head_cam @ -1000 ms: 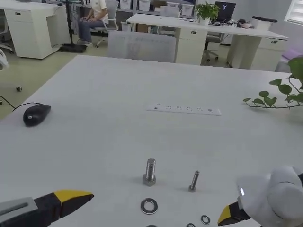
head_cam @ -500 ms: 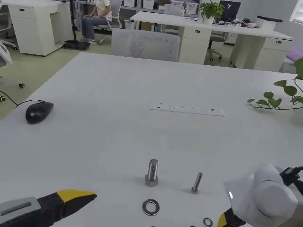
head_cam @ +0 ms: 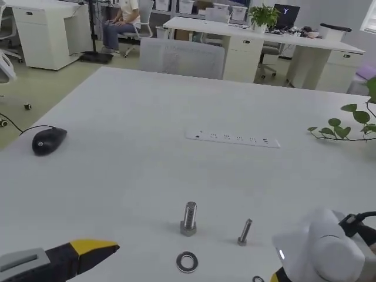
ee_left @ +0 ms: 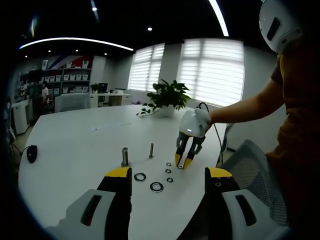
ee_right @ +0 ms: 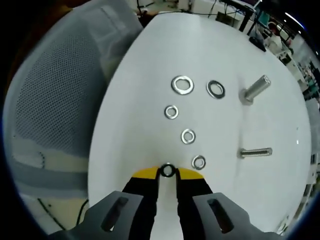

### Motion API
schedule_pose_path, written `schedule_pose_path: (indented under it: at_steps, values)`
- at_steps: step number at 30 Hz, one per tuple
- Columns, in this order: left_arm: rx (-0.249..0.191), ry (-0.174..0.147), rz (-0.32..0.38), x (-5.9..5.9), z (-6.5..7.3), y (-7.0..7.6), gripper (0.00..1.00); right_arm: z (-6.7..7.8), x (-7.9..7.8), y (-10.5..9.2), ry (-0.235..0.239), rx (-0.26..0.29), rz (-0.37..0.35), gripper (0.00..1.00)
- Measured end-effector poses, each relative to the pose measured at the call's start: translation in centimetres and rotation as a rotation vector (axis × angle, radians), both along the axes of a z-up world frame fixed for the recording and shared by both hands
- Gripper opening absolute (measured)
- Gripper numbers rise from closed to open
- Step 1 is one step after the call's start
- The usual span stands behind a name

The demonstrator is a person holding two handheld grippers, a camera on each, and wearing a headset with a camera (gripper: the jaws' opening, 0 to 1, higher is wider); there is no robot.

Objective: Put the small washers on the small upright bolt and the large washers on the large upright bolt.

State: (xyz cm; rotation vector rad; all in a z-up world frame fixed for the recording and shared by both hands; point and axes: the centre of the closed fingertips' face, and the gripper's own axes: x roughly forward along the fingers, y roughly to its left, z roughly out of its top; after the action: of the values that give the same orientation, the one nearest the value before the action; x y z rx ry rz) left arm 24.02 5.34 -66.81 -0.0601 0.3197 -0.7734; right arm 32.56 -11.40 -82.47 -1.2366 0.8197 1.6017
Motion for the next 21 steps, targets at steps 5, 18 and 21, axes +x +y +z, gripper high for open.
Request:
schedule_pose_path:
  at_steps: [5,18,21]
  values:
    - [0.002,-0.002,-0.002,-0.1,0.0,-0.1,0.58,0.0,0.2,0.0,0.006,0.006,-0.038,0.13]
    - [0.010,-0.005,-0.003,-0.2,0.1,-0.1,0.58,1.1,0.8,0.2,0.008,0.008,-0.083,0.12]
    - [0.011,-0.004,-0.009,-0.2,0.0,-0.3,0.58,2.7,1.4,0.7,-0.004,0.027,-0.086,0.12]
